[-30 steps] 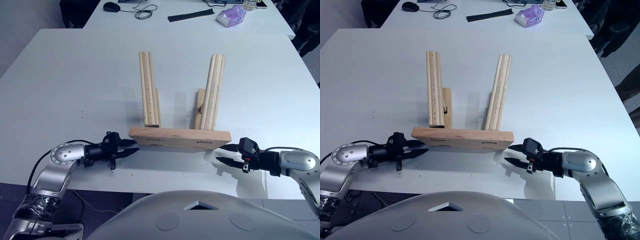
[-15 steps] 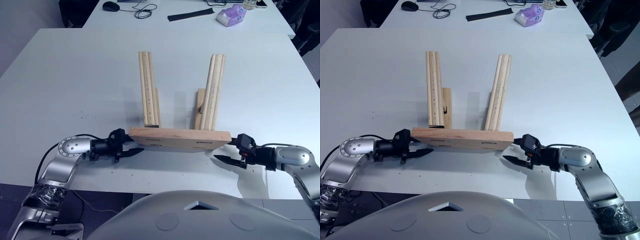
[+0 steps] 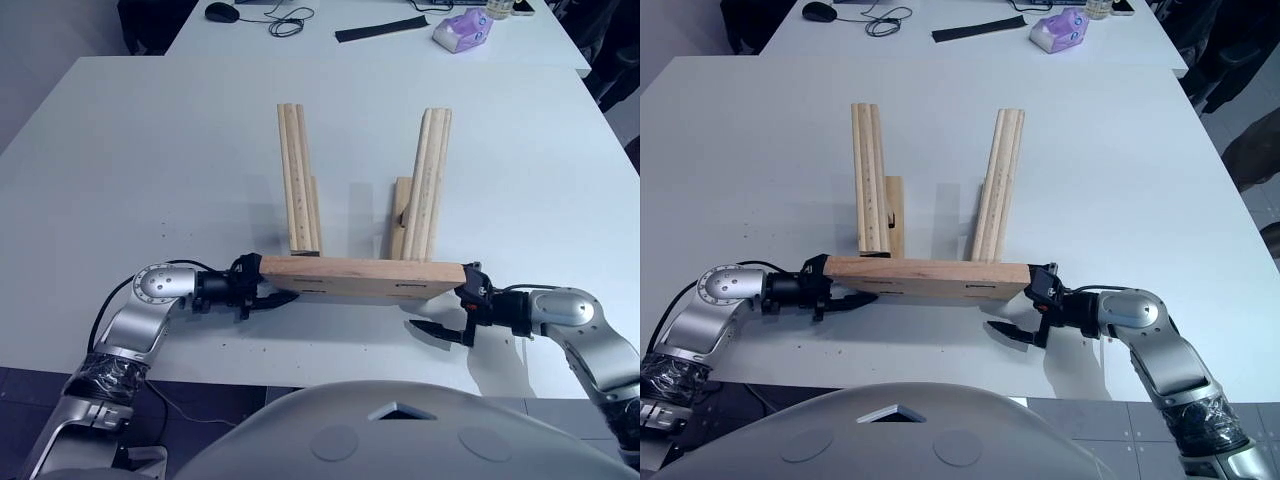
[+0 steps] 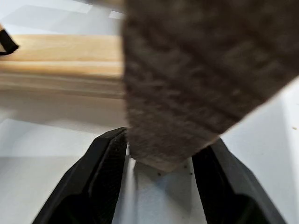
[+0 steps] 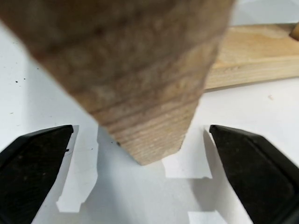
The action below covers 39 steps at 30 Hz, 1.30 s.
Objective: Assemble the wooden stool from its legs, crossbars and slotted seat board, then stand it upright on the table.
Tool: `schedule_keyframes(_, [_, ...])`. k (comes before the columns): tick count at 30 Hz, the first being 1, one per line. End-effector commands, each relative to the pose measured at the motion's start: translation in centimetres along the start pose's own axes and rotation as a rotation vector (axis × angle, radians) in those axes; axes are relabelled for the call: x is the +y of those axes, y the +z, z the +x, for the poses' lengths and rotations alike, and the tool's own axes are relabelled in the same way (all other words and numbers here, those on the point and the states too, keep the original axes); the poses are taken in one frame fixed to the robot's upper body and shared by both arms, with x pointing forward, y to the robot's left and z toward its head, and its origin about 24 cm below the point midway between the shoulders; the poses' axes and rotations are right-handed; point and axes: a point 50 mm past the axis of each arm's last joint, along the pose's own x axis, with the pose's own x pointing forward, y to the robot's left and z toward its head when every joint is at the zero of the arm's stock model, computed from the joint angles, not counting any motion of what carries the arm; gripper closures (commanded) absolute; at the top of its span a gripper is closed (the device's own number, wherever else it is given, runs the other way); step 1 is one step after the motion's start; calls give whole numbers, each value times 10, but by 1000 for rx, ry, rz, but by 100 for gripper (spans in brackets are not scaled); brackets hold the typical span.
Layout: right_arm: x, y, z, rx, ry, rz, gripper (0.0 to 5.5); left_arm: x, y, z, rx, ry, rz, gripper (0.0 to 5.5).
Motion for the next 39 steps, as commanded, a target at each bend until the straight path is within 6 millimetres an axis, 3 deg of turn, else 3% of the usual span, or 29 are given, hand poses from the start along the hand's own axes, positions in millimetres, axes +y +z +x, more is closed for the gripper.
schedule_keyframes(1, [-3, 2, -3, 0, 0, -19, 12, -2, 1, -4, 9, -25, 8, 369])
schedule_keyframes(8, [-1, 5, -4, -12, 9, -19, 12, -1, 3, -6, 6, -39, 15, 402])
schedule_keyframes(11, [0, 7, -3, -32, 4, -17, 55, 1, 5, -6, 3, -40, 28, 403])
schedule_keyframes(17, [-15, 10, -10, -38, -51, -23, 76, 2, 6, -7, 14, -60, 62, 403])
schedule_keyframes(36, [-10, 15, -7, -69, 20, -28, 371, 11, 9, -6, 23, -70, 119, 403])
schedule_keyframes(39, [-8, 15, -7, -74, 33, -24, 388, 14, 12, -6, 19, -69, 127, 403])
